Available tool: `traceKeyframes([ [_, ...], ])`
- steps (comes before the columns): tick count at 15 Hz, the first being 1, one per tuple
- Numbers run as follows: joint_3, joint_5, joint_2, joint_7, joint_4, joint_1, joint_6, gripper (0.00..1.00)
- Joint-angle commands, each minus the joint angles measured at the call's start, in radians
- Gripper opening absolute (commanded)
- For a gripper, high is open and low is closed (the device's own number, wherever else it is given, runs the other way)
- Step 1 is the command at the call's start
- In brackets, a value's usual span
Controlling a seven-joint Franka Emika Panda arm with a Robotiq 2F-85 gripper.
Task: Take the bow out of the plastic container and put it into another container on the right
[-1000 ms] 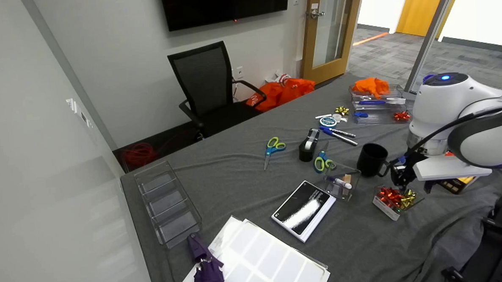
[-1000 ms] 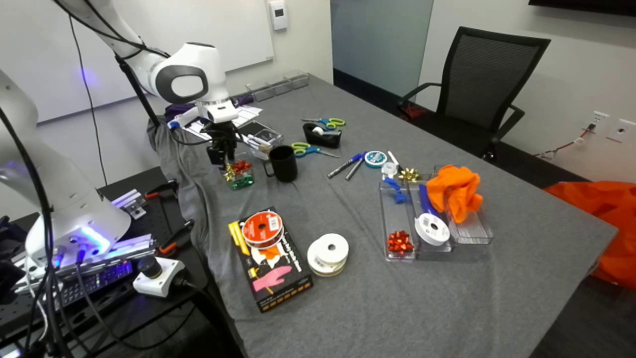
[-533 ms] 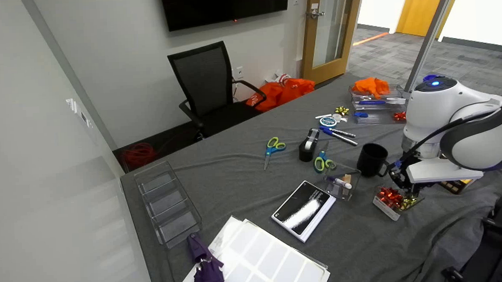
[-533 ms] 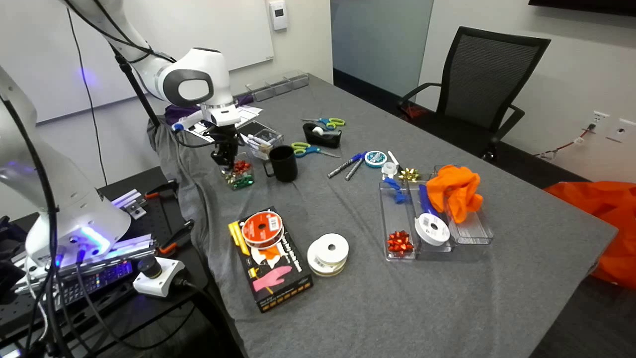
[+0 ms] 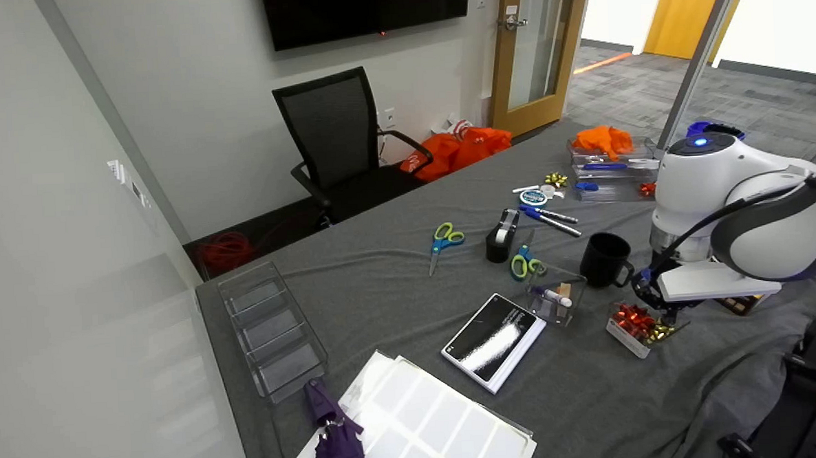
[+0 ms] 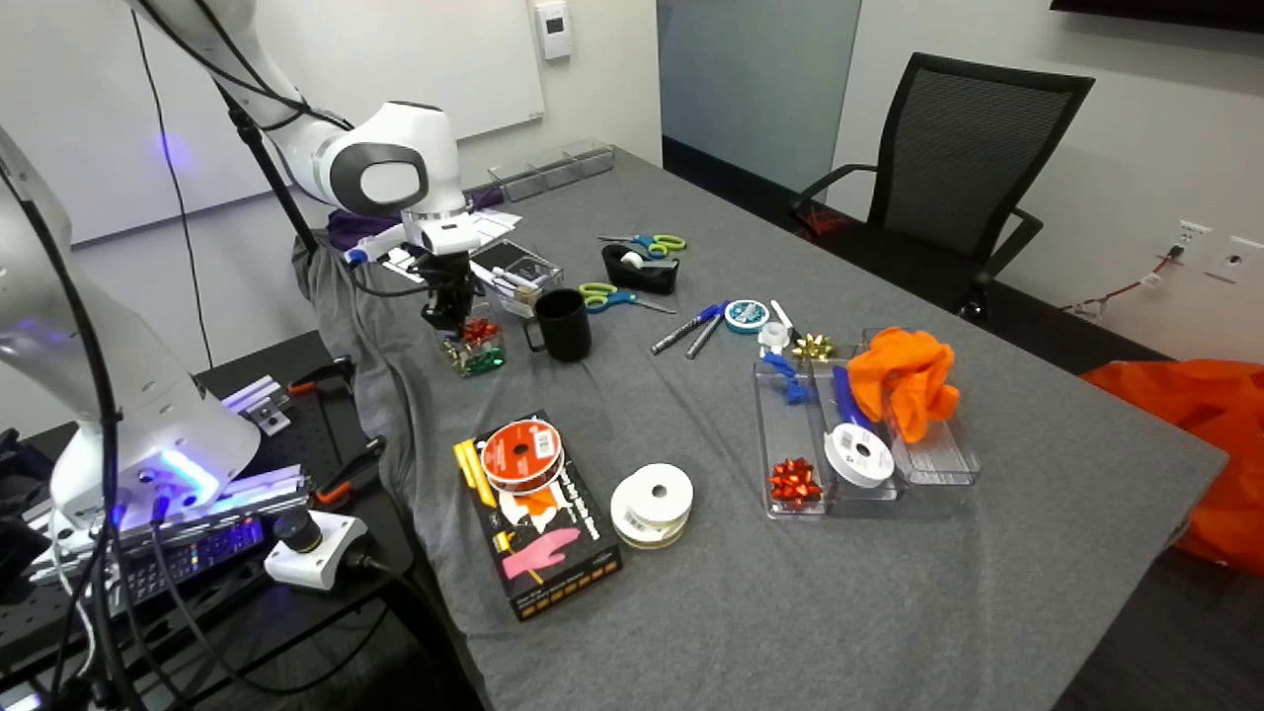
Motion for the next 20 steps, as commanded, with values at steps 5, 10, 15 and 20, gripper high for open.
traceKeyframes([
  [5,0.030,0.162,-0.098,-0.170,-0.024,0.009,-0.019,0.00],
  [10,0.055,0.290,-0.175,-0.289,-0.031,0.009,-0.034,0.00],
  [15,0.062,0.329,-0.264,-0.386,-0.033,0.002,-0.138,0.00],
  [20,0.057,0.326,-0.353,-0.465,-0.029,-0.011,-0.249,0.00],
])
